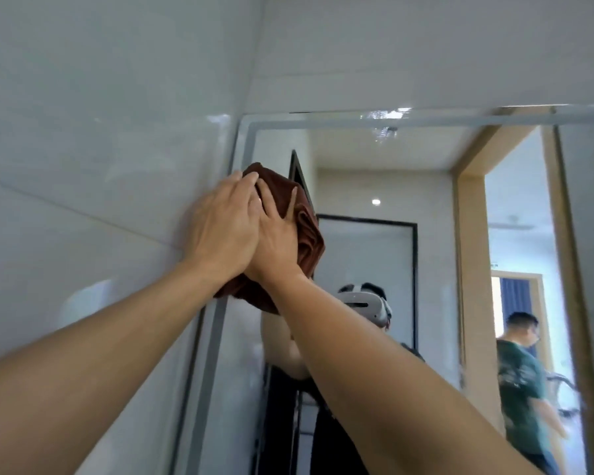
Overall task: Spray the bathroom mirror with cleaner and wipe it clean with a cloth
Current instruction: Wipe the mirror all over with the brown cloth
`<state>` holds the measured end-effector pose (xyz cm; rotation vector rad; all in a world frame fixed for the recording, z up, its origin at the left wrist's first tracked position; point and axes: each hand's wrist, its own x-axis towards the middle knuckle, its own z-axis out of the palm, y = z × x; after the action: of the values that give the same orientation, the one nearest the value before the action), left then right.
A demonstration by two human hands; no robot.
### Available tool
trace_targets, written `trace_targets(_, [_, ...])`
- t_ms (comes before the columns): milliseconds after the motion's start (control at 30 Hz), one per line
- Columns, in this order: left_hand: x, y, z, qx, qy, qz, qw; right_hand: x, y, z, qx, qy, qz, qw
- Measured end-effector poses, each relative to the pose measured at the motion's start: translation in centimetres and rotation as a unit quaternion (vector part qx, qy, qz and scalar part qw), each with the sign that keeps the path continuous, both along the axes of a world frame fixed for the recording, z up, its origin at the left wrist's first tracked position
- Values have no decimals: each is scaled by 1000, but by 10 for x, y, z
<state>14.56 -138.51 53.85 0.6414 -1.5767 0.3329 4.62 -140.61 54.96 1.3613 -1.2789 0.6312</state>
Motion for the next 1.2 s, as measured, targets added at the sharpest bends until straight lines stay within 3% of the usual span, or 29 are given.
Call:
trace_targets(100, [-36,31,4,-22,-15,-33,999,-34,35,0,-65,0,80,995])
trace_targets(300, [-146,113,5,-64,-29,-54,996,-160,137,10,-37,49,-103,993])
trace_targets(533, [-290,238,4,-148,-100,-175,968,-337,302,1,-81,0,-182,980])
trace_targets(767, [-379,319,1,-233,-173,-169,942,-492,449,-40,-120,-49,-220,967])
trace_targets(933, [-381,299,-8,-205,-172,-132,954,-493,452,-39,-119,-60,-218,967])
trace_targets(1100, [-324,226,-22,-126,-129,-77,981,-460,416,-85,-203,-175,-248,931])
trace_targets(1200, [-274,177,-31,-92,-111,-47,988,-406,366,-114,-197,-184,-244,931])
